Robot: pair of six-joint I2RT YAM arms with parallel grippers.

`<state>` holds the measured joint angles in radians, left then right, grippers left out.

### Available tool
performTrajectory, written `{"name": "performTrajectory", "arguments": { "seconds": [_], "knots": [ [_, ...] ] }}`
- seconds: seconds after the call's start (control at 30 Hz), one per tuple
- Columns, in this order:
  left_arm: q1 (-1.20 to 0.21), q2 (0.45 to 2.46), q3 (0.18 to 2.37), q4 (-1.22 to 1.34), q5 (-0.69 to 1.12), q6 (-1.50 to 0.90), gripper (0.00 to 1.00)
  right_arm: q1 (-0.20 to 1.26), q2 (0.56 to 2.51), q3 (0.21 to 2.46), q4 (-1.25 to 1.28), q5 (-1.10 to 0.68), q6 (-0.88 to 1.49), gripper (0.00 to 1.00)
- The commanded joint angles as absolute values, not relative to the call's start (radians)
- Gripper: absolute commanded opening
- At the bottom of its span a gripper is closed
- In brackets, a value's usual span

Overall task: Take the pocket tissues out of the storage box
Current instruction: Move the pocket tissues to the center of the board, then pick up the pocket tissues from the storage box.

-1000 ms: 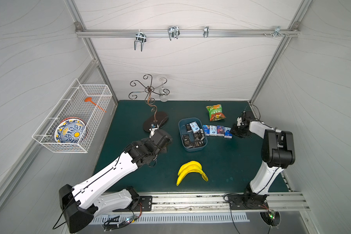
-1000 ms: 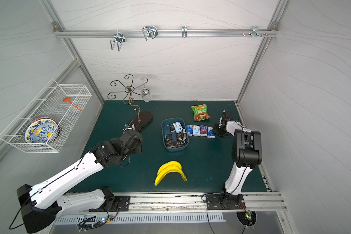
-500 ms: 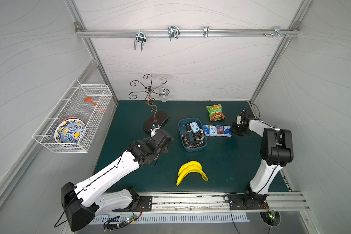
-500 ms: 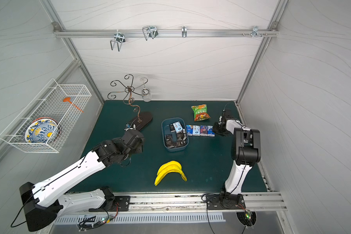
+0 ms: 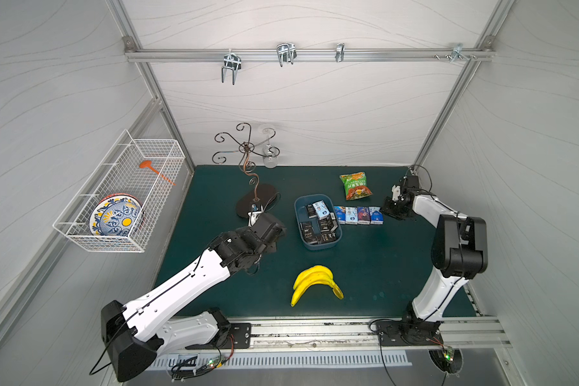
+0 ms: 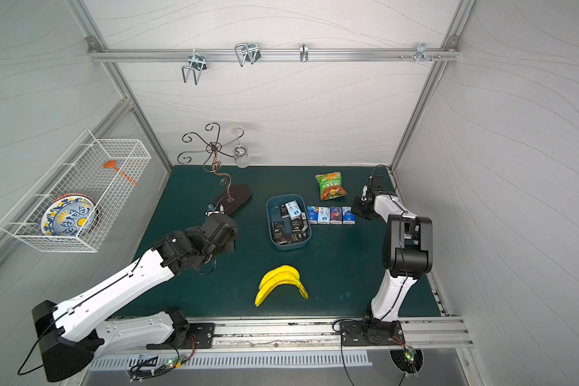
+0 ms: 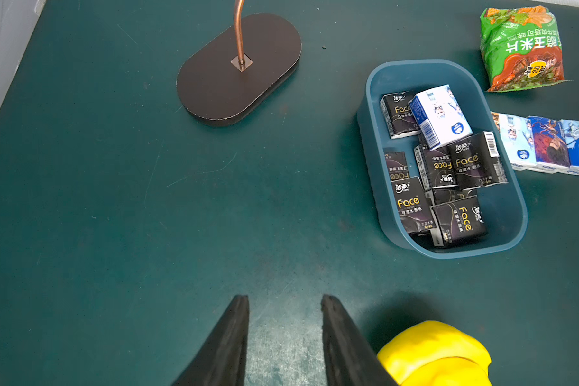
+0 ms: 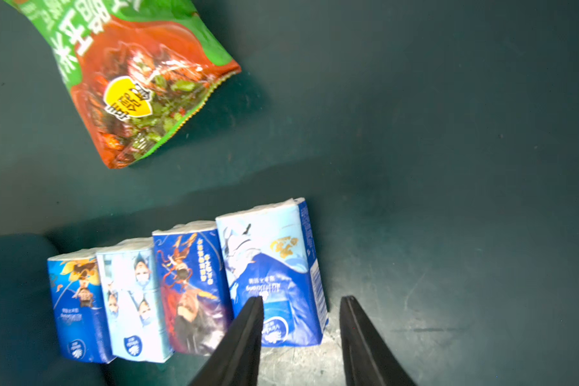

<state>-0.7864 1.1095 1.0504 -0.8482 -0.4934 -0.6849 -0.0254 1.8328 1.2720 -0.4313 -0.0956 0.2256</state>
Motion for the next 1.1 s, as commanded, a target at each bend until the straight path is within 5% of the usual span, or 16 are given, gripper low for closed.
{"name": "performTrajectory", "arguments": {
  "seconds": [0.0, 0.37, 0.57, 0.8, 1.07],
  "knots": [
    [-0.791, 1.104, 1.078, -0.824, -0.503, -0.689, 0.4, 0.003, 1.781, 1.293, -0.469, -0.083, 0.207, 0.43],
    [-0.791, 1.133, 1.077, -0.816, -0.502, -0.695, 0.4, 0.351, 1.651, 1.318, -0.396, -0.088, 0.211, 0.44],
    [-0.792, 1.125, 1.068, -0.819, -0.499, -0.701, 0.4, 0.558, 1.79, 1.511, -0.466, 0.067, 0.089, 0.48],
    [-0.792, 1.095, 1.059, -0.839, -0.509, -0.7, 0.4, 0.621, 2.012, 1.715, -0.582, 0.174, 0.014, 0.52],
    [-0.792, 1.086, 1.052, -0.838, -0.519, -0.688, 0.41, 0.623, 2.075, 1.698, -0.516, 0.211, -0.003, 0.55]
  ]
}}
